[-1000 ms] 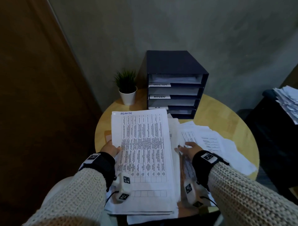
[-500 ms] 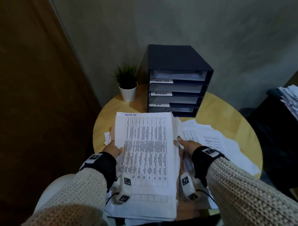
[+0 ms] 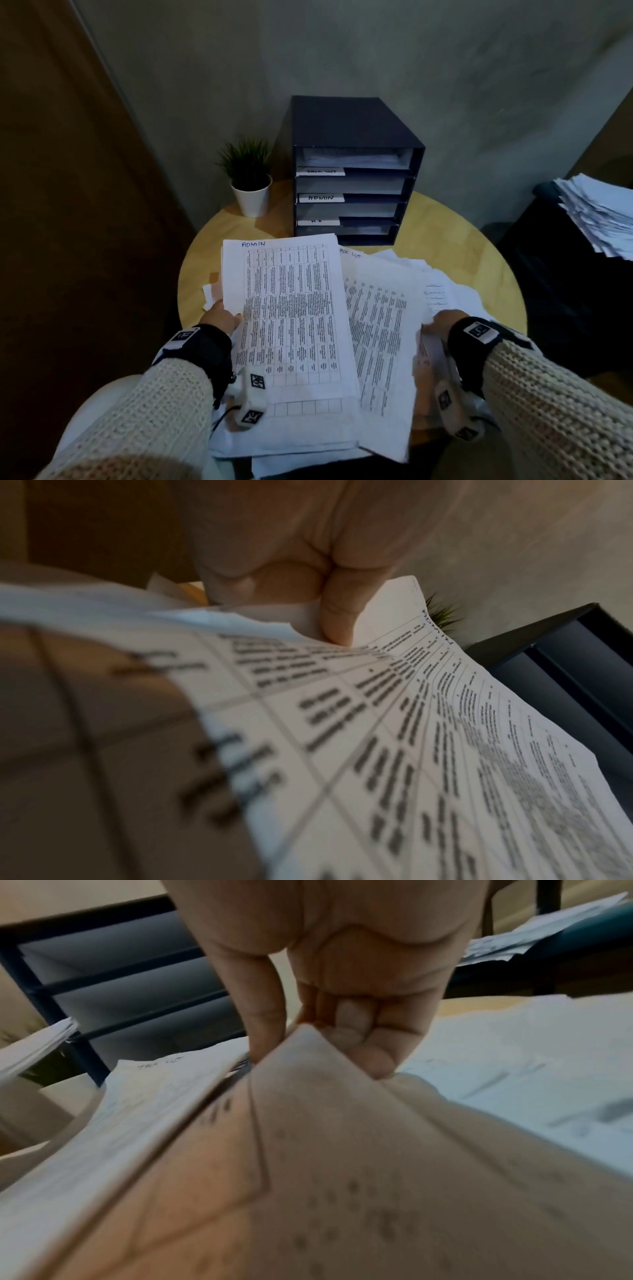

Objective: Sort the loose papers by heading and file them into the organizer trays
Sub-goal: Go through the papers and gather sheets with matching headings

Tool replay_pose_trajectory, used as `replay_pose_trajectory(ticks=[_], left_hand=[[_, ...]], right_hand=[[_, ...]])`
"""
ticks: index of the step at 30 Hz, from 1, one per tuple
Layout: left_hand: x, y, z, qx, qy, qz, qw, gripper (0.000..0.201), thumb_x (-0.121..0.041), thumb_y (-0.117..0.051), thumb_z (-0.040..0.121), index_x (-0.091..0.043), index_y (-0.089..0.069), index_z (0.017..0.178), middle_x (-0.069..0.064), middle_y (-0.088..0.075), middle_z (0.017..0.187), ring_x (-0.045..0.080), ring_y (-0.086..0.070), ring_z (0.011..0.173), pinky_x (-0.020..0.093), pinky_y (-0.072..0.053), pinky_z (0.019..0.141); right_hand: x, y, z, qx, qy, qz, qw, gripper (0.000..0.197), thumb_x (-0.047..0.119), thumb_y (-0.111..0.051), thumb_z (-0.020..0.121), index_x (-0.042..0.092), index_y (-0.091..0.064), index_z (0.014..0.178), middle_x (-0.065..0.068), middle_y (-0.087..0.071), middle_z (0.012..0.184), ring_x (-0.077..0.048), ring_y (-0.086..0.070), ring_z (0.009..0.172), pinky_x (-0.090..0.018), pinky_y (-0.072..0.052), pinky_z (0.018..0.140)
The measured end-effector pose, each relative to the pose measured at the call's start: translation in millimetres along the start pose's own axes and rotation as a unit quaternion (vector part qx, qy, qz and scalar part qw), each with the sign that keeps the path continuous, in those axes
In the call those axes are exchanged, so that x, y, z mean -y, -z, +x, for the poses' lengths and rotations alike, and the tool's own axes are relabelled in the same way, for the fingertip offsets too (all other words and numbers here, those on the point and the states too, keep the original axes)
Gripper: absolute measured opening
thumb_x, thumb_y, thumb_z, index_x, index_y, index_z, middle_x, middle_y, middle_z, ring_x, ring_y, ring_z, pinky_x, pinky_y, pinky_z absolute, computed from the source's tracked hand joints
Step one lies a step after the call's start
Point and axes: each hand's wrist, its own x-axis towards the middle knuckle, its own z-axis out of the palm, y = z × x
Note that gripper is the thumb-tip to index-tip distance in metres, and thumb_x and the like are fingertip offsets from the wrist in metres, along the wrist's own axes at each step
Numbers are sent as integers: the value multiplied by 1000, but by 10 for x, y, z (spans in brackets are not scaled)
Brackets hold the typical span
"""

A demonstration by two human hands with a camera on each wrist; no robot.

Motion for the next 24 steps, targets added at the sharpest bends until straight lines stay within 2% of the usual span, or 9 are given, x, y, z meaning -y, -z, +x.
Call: replay_pose_trajectory(ticks=[2,3,5,8,9,12,14,20,24], left_hand=[[-9,6,-19,-4,1,-3,1000,51,-16,-48,96,-1,-33,142,18,-45,141,32,-46,127,31,-38,100],[-10,16,-47,-9,0,-11,1000,52,-15,-49,96,-1,-31,143,20,-44,140,33,-46,128,33,-38,100],[-3,32,-70,-16,-6,-11,1000,52,-15,-48,96,-2,-30,143,20,-44,141,34,-46,127,34,-38,101],[25,97,-69,-22,-16,-22,999,53,-14,-48,96,-6,-28,144,17,-48,139,35,-50,122,34,-40,99],[28,121,-86,-25,-18,-30,999,54,-13,-49,95,-6,-27,145,17,-50,138,36,-51,122,34,-40,98],[52,153,-107,-27,-16,-25,999,51,-13,-49,95,-6,-33,142,17,-50,137,36,-51,121,34,-41,97],[64,150,-104,-25,-15,-22,999,50,-14,-50,95,-5,-34,141,18,-50,137,36,-50,121,34,-41,97],[14,146,-153,-6,-24,-12,1000,51,-16,-48,96,-7,-31,144,15,-48,140,35,-49,123,34,-40,99],[3,99,-168,-5,-24,-11,1000,48,-19,-47,97,-5,-36,141,15,-46,141,30,-48,126,30,-38,100]], right_hand=[[-36,-11,-31,-23,17,17,999,44,31,-44,99,8,-46,136,-11,-48,141,-25,-47,130,-28,-42,98],[-63,-26,10,-26,25,21,999,42,29,-43,100,10,-44,137,-9,-47,142,-24,-47,129,-28,-39,101],[-115,-55,71,-30,29,49,998,36,20,-44,100,10,-45,134,-9,-51,138,-26,-53,122,-28,-41,90],[-160,-90,104,-53,51,235,969,28,3,-47,96,13,-53,121,-18,-58,129,-27,-58,99,-26,-43,66],[-158,-82,105,-54,55,252,965,25,2,-47,95,16,-53,115,-19,-59,128,-28,-58,98,-26,-44,66],[-52,-80,50,-42,51,182,981,26,7,-48,96,13,-54,121,-14,-58,131,-31,-56,117,-32,-44,90],[51,-103,-17,-32,53,125,990,35,15,-49,97,12,-51,132,-7,-52,139,-24,-50,127,-27,-39,101],[472,-343,-197,-3,128,122,984,35,14,-47,97,10,-54,131,-9,-56,135,-25,-54,122,-28,-41,100],[671,-408,-247,31,115,128,985,41,14,-36,102,7,-42,141,-8,-41,148,-24,-42,135,-21,-33,106]])
